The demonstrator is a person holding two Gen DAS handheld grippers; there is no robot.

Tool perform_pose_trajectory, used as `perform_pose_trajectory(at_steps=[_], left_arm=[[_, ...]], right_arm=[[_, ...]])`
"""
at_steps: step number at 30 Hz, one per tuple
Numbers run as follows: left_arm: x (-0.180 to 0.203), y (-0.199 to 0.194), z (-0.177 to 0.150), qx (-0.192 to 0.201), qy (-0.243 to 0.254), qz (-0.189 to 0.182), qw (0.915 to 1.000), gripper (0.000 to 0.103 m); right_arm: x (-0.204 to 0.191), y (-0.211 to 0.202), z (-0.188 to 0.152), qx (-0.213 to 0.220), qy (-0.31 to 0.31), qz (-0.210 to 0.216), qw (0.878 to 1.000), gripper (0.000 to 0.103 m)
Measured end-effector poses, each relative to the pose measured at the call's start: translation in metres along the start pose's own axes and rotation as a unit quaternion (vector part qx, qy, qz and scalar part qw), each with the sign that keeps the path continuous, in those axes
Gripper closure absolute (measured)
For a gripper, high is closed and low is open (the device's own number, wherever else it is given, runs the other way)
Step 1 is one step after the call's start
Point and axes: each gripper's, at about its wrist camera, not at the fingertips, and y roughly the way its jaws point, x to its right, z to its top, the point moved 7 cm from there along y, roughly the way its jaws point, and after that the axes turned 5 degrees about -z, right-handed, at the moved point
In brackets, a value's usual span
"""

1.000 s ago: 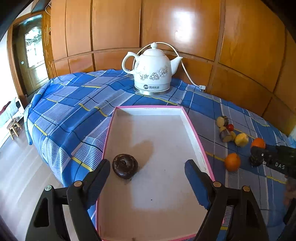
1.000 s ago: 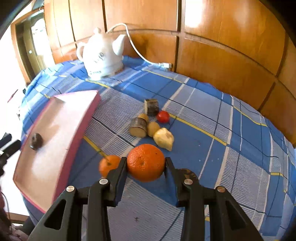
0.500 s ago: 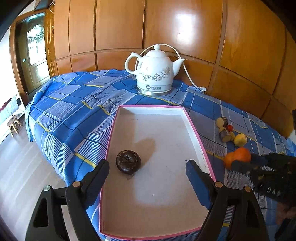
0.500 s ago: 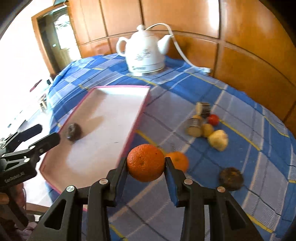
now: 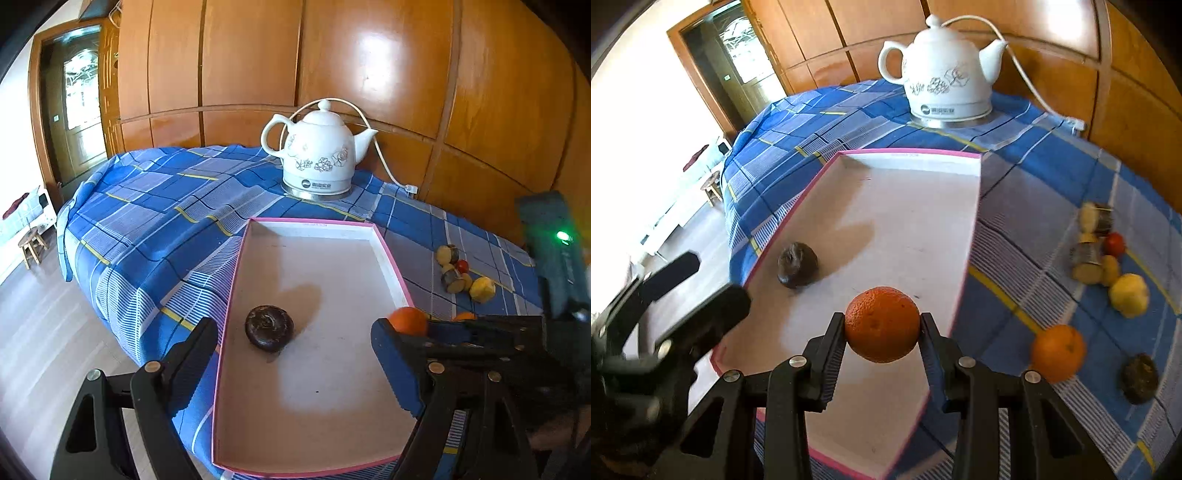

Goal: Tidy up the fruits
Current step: 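Grasp an orange with the right gripper and drop it into the tray, then grasp the dark cut cylindrical piece with the left gripper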

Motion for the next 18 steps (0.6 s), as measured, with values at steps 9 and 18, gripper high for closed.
perform_pose_trajectory(at_steps=[9, 18], left_arm=[[-0.011, -0.003, 0.000, 0.004, -0.012, 0.006, 0.9999, 0.017], [-0.006, -0.005, 0.003, 0.005, -0.008, 0.003, 0.9999, 0.017]], right_arm=[[-0.007, 0.016, 0.011, -0.004, 0.017, 0.006, 1.000, 0.061], [0.014, -0.008, 0.005, 0.020, 0.028, -0.016, 0.999, 0.059]])
